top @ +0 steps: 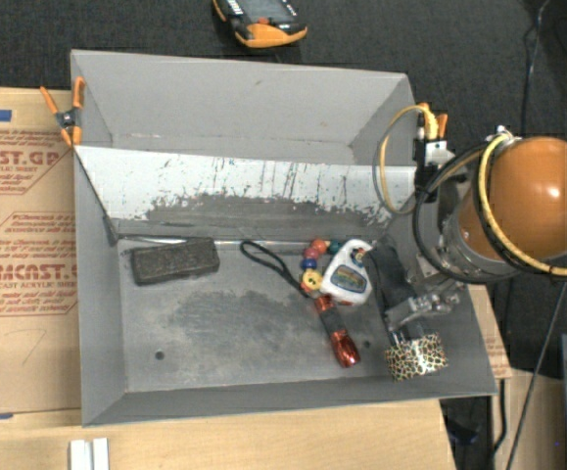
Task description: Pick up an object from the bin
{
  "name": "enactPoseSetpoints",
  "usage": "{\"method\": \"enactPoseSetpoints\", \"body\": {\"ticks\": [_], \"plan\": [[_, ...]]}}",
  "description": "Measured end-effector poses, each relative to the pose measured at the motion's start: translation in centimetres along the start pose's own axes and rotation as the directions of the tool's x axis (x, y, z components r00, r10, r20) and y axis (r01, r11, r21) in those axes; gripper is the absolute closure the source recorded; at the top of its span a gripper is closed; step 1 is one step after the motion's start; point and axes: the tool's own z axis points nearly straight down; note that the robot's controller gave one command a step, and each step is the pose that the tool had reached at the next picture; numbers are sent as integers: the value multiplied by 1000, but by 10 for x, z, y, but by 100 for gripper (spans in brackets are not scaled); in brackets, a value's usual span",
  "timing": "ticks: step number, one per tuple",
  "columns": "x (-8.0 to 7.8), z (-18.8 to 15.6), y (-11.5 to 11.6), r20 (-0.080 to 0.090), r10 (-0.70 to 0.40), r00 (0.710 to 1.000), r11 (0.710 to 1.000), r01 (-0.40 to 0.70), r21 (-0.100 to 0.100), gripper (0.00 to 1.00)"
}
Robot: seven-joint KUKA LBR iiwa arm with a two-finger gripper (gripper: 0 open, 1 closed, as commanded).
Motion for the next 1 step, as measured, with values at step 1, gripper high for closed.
{"method": "enactPoseSetpoints", "body": {"ticks": [1], "plan": [[-7, -33, -11, -5, -76, 997, 997, 76, 9, 100]]}}
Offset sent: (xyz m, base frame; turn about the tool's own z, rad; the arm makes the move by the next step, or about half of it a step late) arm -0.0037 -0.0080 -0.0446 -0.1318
